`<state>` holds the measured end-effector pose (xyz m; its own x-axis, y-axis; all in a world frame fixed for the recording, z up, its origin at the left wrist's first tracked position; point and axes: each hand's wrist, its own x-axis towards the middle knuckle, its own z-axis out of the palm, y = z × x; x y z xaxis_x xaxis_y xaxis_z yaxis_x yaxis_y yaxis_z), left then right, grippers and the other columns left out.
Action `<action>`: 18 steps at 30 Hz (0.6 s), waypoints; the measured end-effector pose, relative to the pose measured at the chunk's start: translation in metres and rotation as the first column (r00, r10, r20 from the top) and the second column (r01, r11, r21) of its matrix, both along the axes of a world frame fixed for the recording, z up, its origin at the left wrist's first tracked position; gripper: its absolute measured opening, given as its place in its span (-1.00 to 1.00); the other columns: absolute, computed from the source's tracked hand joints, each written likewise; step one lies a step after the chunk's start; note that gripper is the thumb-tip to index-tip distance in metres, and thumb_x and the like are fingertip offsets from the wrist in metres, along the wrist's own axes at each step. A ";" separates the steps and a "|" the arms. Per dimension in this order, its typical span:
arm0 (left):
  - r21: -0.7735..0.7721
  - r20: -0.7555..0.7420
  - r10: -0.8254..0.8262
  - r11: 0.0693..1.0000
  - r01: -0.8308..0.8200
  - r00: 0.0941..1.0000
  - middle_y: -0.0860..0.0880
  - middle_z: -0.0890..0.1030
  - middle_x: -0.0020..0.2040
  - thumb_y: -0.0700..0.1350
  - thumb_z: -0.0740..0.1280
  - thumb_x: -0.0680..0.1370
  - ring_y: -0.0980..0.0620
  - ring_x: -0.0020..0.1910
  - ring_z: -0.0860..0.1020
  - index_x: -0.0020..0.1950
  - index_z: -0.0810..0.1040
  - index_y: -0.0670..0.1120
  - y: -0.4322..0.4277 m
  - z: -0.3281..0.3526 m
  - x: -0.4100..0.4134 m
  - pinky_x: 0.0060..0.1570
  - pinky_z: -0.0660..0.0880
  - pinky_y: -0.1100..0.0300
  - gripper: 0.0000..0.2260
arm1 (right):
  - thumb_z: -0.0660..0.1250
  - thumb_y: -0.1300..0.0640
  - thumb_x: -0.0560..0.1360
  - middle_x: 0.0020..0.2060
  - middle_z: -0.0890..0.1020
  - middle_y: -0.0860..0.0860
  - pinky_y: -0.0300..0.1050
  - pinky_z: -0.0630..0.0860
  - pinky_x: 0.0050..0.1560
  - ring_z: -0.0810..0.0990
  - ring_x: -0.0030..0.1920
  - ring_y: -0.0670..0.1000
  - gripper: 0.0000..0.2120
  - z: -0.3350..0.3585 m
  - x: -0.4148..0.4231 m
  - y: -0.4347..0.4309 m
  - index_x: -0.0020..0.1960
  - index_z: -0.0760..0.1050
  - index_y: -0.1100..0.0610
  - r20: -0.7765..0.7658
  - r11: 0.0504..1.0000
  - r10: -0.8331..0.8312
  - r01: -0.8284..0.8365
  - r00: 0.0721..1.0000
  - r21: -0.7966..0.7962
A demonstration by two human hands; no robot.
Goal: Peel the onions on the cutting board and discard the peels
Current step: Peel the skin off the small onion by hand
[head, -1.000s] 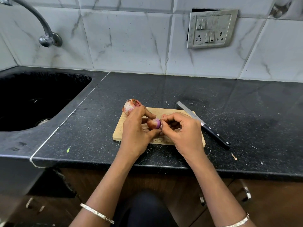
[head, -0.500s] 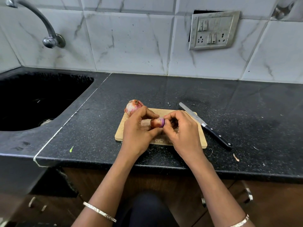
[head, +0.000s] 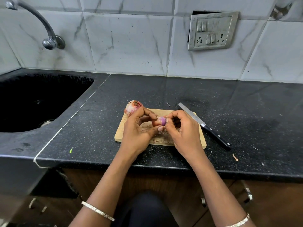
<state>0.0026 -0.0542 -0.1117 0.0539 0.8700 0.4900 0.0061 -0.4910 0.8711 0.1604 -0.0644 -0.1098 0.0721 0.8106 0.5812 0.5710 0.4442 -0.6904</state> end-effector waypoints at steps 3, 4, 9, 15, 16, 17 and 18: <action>-0.016 -0.022 -0.021 1.000 0.020 1.000 0.17 0.66 -0.05 -0.35 0.58 0.38 0.09 0.06 0.64 0.01 0.58 -0.04 0.000 0.001 0.000 0.22 0.54 0.16 -0.65 | 0.37 0.18 0.56 -0.15 0.62 -0.05 -0.19 0.48 -0.14 0.57 -0.11 -0.04 -0.99 0.001 -0.001 0.000 -0.04 0.54 0.11 0.005 1.000 0.000 0.000 1.000 -0.018; -0.015 -0.031 -0.026 1.000 0.026 0.999 0.17 0.66 -0.03 -0.36 0.58 0.38 0.12 0.07 0.64 0.04 0.59 -0.03 0.000 0.001 -0.001 0.21 0.53 0.20 -0.64 | 0.37 0.18 0.56 -0.15 0.62 -0.04 -0.20 0.48 -0.14 0.57 -0.11 -0.04 -0.99 0.001 -0.001 0.000 -0.04 0.54 0.10 0.007 1.000 -0.002 0.002 1.000 -0.022; -0.019 -0.037 -0.045 0.999 0.044 0.998 0.14 0.69 0.05 -0.39 0.54 0.42 0.12 0.13 0.64 0.10 0.62 0.00 -0.001 0.003 -0.001 0.24 0.52 0.20 -0.61 | 0.37 0.17 0.55 -0.14 0.62 -0.04 -0.18 0.48 -0.13 0.57 -0.10 -0.03 -0.98 0.002 0.000 -0.001 -0.04 0.54 0.10 0.004 0.999 -0.013 0.013 1.000 -0.036; -0.049 -0.008 -0.078 0.996 0.077 0.997 0.03 0.71 0.08 -0.39 0.51 0.45 0.08 0.14 0.66 0.13 0.64 -0.07 0.000 0.002 -0.001 0.18 0.55 0.23 -0.66 | 0.36 0.17 0.56 -0.15 0.61 -0.06 -0.25 0.44 -0.14 0.55 -0.11 -0.07 -0.99 0.003 -0.001 -0.001 -0.04 0.53 0.11 0.017 0.998 -0.041 0.042 0.999 -0.036; -0.051 -0.010 -0.084 0.995 0.083 0.996 0.01 0.71 0.09 -0.40 0.50 0.45 0.09 0.14 0.66 0.14 0.64 -0.11 0.000 0.002 -0.001 0.17 0.55 0.25 -0.67 | 0.35 0.18 0.56 -0.15 0.61 -0.06 -0.28 0.43 -0.15 0.55 -0.12 -0.09 -0.99 0.003 0.000 -0.001 -0.04 0.53 0.11 0.008 0.998 -0.053 0.053 0.999 -0.036; -0.058 -0.006 -0.091 0.994 0.090 0.996 -0.02 0.71 0.10 -0.40 0.50 0.46 0.09 0.14 0.66 0.15 0.64 -0.13 0.000 0.002 -0.001 0.17 0.56 0.24 -0.68 | 0.35 0.18 0.56 -0.16 0.61 -0.08 -0.33 0.42 -0.16 0.55 -0.12 -0.10 -0.99 0.003 0.000 0.000 -0.04 0.53 0.10 -0.012 0.997 -0.065 0.064 0.998 -0.041; -0.071 0.011 -0.104 0.992 0.104 0.995 -0.04 0.71 0.10 -0.40 0.48 0.47 0.07 0.14 0.67 0.17 0.64 -0.15 0.000 0.001 -0.002 0.16 0.58 0.20 -0.69 | 0.35 0.19 0.57 -0.16 0.60 -0.10 -0.38 0.41 -0.17 0.56 -0.13 -0.13 -0.98 0.004 0.001 0.000 -0.03 0.52 0.09 -0.039 0.996 -0.079 0.077 0.996 -0.050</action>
